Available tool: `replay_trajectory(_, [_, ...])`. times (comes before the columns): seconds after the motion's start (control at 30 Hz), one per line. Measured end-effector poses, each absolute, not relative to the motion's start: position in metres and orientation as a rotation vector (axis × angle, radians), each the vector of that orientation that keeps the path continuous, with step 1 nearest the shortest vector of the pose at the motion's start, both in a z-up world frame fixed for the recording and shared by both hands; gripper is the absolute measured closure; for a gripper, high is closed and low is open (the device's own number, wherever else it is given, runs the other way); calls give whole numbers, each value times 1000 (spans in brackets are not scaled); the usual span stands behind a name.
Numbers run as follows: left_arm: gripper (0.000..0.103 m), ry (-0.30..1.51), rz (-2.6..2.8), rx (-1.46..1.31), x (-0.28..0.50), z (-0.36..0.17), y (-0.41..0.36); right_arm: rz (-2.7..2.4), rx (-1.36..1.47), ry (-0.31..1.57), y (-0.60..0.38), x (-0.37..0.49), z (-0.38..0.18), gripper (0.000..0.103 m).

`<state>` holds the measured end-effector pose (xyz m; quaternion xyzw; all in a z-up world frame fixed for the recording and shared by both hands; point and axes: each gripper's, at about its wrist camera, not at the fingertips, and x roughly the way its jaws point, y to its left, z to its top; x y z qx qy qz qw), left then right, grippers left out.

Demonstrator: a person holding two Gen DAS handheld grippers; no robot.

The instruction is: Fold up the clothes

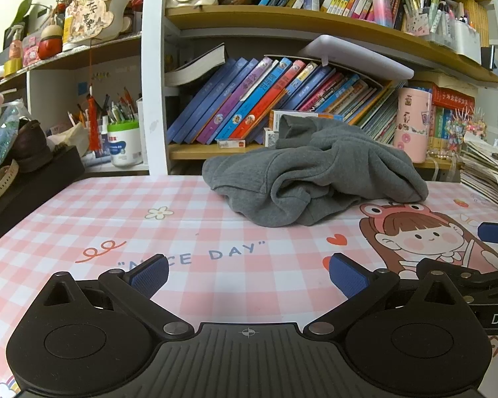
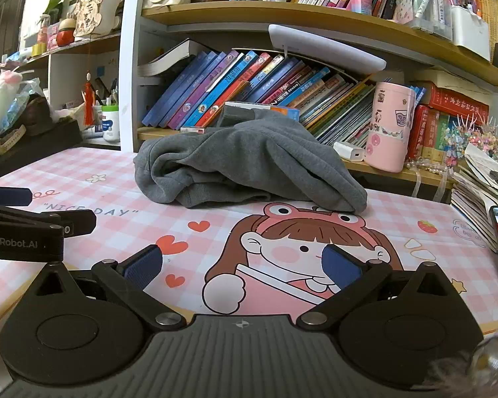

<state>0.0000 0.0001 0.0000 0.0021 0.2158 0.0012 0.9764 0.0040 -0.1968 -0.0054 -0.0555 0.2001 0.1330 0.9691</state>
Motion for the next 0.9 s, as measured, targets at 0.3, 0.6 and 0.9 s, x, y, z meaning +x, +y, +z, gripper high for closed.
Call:
replay_trajectory(0.3, [0,433,0,1,0,0,1,270,-112,403,-196,5,-5,0])
replay_trajectory(0.6, [0,432,-2,0,0,-1,2,270,-115,403,-196,4,-6,0])
replay_trajectory(0.9, [0,430,0,-1,-1,-1,1,270,-116,402,-195,4,-5,0])
